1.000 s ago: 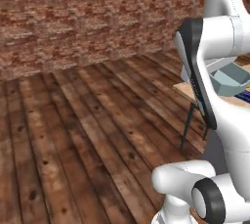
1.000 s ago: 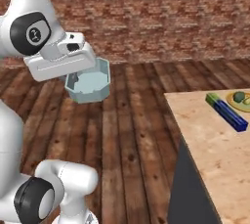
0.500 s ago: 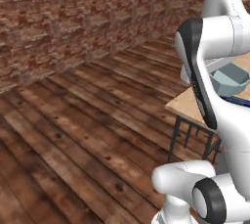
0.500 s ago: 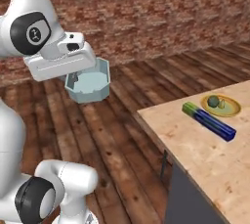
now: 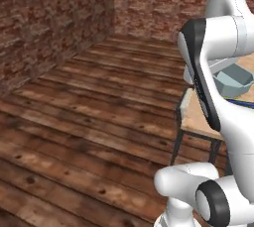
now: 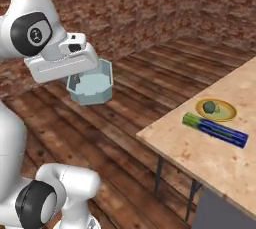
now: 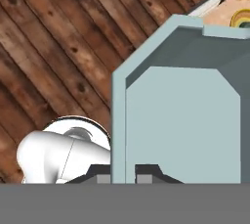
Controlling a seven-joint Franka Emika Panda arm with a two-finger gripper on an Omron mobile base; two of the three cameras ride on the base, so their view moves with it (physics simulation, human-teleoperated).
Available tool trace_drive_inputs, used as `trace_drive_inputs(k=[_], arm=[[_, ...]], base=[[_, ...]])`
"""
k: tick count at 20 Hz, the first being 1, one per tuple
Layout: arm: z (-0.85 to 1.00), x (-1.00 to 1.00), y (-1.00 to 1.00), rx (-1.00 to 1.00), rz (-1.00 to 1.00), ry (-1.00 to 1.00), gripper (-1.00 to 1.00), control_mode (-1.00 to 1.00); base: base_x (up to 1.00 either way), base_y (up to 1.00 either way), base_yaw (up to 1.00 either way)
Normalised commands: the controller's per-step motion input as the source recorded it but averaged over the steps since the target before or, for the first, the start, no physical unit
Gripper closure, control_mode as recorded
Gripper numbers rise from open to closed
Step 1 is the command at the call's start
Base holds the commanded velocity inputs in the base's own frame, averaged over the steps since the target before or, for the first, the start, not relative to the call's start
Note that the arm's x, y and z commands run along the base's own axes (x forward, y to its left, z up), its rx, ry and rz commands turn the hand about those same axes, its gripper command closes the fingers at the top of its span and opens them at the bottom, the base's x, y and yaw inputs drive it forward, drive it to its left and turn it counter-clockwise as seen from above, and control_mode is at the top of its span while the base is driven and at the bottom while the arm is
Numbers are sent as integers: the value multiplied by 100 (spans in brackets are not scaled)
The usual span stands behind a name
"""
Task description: Retrieve the tupperware and aluminum foil from the cabinet and place them on the dining counter near the plate with lemon wedge and broccoli to prepare for storing leftovers.
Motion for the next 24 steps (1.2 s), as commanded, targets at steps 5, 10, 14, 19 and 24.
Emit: trace_drive_inputs(k=[5, 10, 14, 19, 24], arm=[[0, 0, 0, 0, 0, 0, 100, 100], [0, 0, 0, 0, 0, 0, 100, 100], [0, 0, 0, 0, 0, 0, 100, 100], [0, 0, 0, 0, 0, 0, 100, 100], [0, 0, 0, 0, 0, 0, 100, 100]], base=[[86, 100, -55], [80, 97, -59], [71, 89, -63], [70, 85, -64], [72, 82, -63]])
